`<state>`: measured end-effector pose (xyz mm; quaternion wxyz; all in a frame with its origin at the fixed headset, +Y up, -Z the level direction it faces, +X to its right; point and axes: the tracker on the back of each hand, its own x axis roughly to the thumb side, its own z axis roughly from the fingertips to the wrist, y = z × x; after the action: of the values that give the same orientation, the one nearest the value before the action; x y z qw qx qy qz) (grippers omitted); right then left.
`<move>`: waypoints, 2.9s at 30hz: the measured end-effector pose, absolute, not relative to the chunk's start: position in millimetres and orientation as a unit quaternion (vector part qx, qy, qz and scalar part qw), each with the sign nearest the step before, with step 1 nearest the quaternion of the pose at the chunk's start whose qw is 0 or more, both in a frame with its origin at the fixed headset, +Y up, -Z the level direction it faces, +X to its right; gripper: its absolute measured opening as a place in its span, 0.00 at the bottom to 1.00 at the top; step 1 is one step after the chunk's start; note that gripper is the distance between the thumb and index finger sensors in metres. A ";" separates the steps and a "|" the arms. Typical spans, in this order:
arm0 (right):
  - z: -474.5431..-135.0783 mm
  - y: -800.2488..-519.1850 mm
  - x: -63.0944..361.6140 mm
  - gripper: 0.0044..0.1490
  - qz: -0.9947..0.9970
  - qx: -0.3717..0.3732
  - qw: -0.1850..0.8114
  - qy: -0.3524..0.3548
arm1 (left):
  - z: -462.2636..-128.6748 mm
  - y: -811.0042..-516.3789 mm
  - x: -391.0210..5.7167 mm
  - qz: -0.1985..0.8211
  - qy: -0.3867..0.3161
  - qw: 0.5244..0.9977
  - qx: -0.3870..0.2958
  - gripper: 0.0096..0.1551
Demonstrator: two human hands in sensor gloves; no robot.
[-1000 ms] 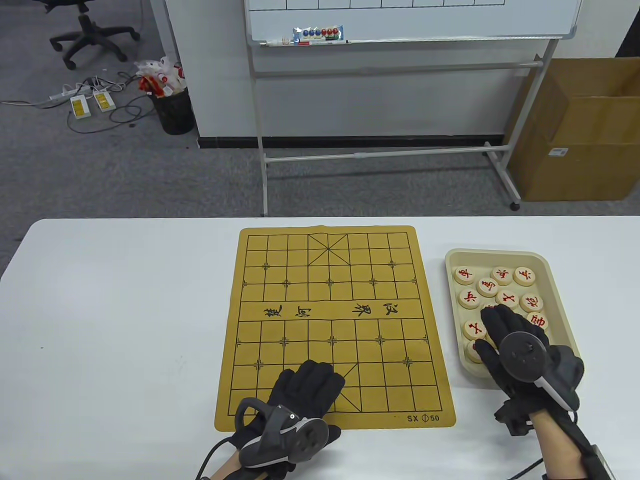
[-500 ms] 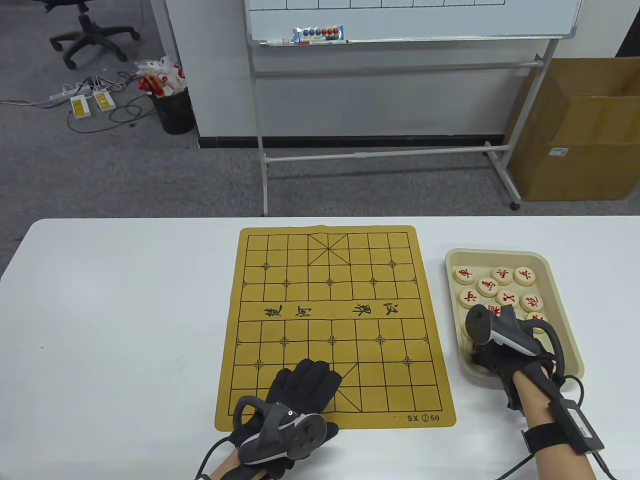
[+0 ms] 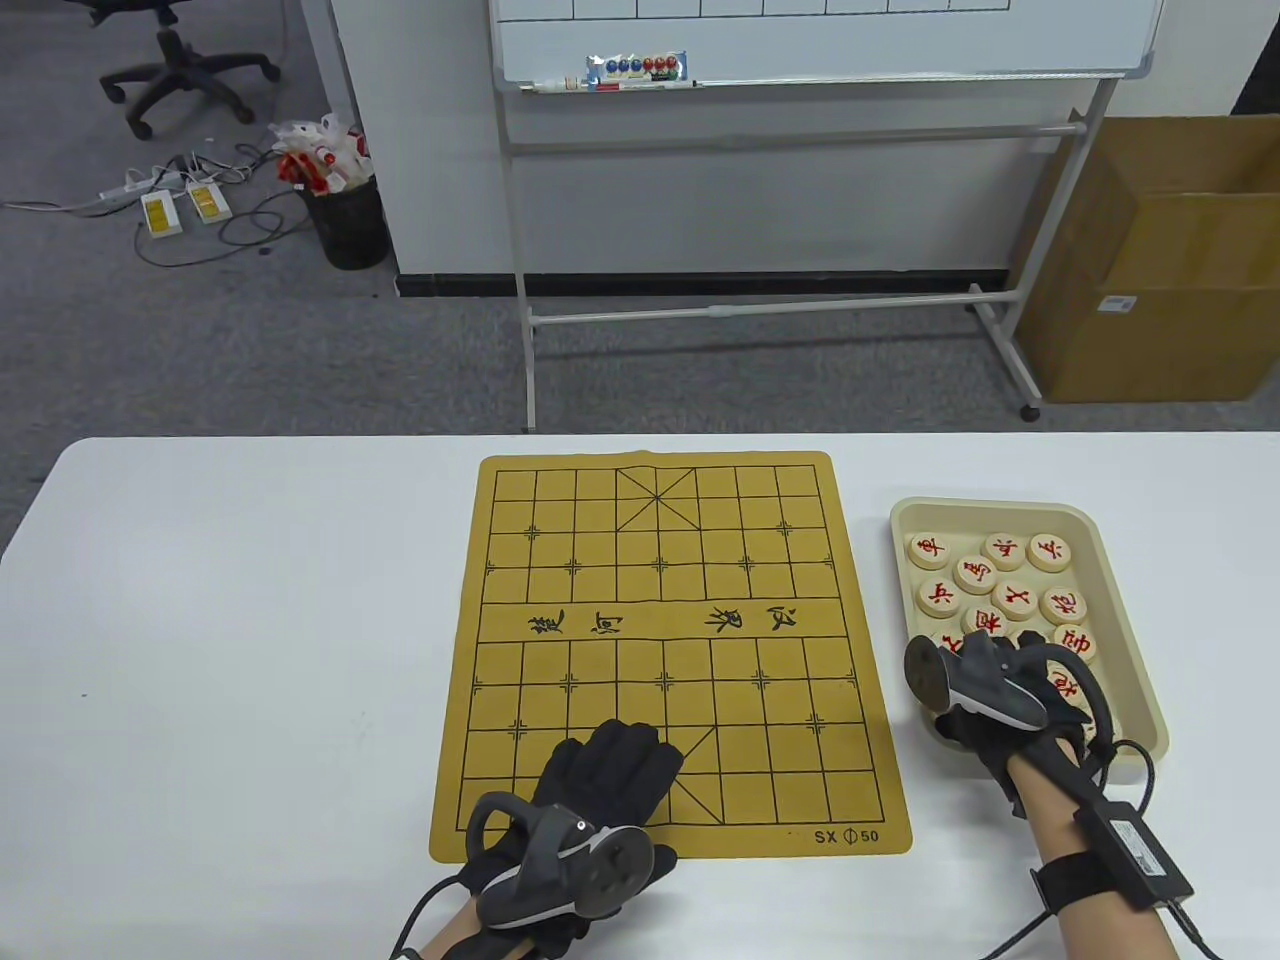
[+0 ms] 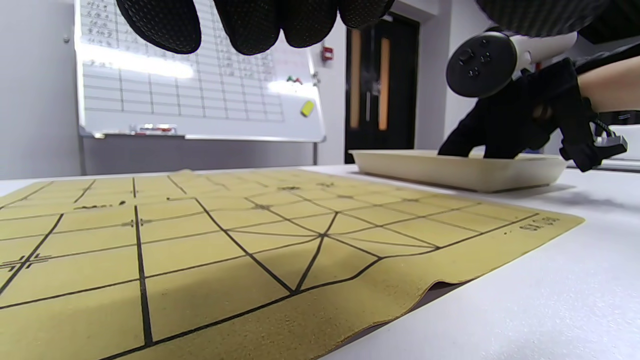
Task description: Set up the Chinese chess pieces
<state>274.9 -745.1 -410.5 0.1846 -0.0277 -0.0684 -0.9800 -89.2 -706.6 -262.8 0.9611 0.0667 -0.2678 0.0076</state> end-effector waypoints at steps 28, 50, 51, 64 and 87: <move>-344.5 -677.3 201.1 0.45 -0.980 -0.192 0.051 -0.003 | -264.9 -709.2 -90.1 0.007 -0.268 0.962 0.060 0.52; -334.6 -717.9 145.7 0.50 -0.954 -0.221 0.164 -0.120 | -265.8 -710.3 -89.7 0.003 -0.269 0.962 0.053 0.52; -336.4 -706.6 154.5 0.49 -0.965 -0.210 0.134 -0.083 | -265.8 -710.3 -89.7 0.003 -0.269 0.962 0.054 0.52; -375.9 -683.8 299.1 0.41 -0.997 0.065 0.034 0.002 | -265.9 -711.6 -89.2 -0.002 -0.268 0.962 0.051 0.52; -398.0 -740.0 319.4 0.52 -0.979 0.133 0.084 -0.128 | -267.0 -712.9 -89.0 -0.007 -0.263 0.964 0.045 0.52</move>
<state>319.4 -740.0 -398.0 0.0837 0.1329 -0.1278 -0.9793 -89.0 -712.9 -267.0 0.9637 0.0454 -0.2631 -0.0065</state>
